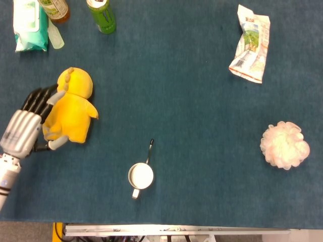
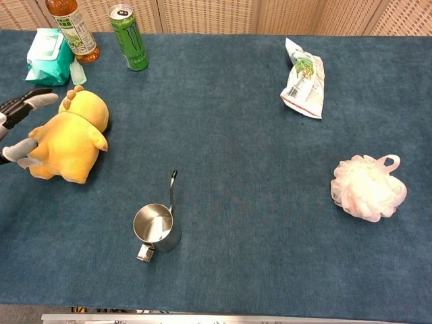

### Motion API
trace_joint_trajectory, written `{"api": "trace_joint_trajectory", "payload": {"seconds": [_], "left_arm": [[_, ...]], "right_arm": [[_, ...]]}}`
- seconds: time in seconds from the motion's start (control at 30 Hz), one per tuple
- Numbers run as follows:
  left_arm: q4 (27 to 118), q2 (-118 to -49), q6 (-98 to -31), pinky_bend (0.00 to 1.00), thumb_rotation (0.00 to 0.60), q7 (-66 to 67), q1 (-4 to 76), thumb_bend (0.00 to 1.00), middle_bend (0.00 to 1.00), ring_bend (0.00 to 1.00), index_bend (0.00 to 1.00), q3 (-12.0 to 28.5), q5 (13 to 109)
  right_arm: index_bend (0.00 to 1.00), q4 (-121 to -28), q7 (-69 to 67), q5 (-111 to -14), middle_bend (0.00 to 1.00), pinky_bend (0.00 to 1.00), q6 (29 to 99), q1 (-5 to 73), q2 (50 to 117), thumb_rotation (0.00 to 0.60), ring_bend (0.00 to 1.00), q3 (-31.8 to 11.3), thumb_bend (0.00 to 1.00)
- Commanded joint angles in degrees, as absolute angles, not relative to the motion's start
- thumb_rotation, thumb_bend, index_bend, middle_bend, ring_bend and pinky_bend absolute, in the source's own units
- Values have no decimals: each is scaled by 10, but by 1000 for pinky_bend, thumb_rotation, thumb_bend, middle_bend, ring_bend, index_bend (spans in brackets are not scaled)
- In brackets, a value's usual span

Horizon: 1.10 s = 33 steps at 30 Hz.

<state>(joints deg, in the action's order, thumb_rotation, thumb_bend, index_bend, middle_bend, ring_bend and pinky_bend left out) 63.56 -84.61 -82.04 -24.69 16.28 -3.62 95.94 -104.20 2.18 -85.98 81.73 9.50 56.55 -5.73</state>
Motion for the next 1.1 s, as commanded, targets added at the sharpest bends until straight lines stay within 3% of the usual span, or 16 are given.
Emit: {"api": "trace_joint_trajectory", "payload": {"seconds": [0.03, 0.53, 1.1], "left_arm": [[638, -854, -815, 0, 7, -242, 174, 3, 0, 0, 0, -29, 961], [568, -912, -790, 0, 7, -245, 187, 3, 0, 0, 0, -48, 971], [547, -923, -850, 0, 7, -247, 138, 3, 0, 0, 0, -57, 961]], "right_arm": [[278, -1041, 21, -859, 342, 261, 819, 93, 566, 600, 234, -57, 167], [278, -1045, 23, -856, 342, 261, 827, 85, 560, 600, 234, -55, 167], [278, -1048, 28, -859, 342, 261, 823, 87, 563, 600, 234, -54, 167]]}}
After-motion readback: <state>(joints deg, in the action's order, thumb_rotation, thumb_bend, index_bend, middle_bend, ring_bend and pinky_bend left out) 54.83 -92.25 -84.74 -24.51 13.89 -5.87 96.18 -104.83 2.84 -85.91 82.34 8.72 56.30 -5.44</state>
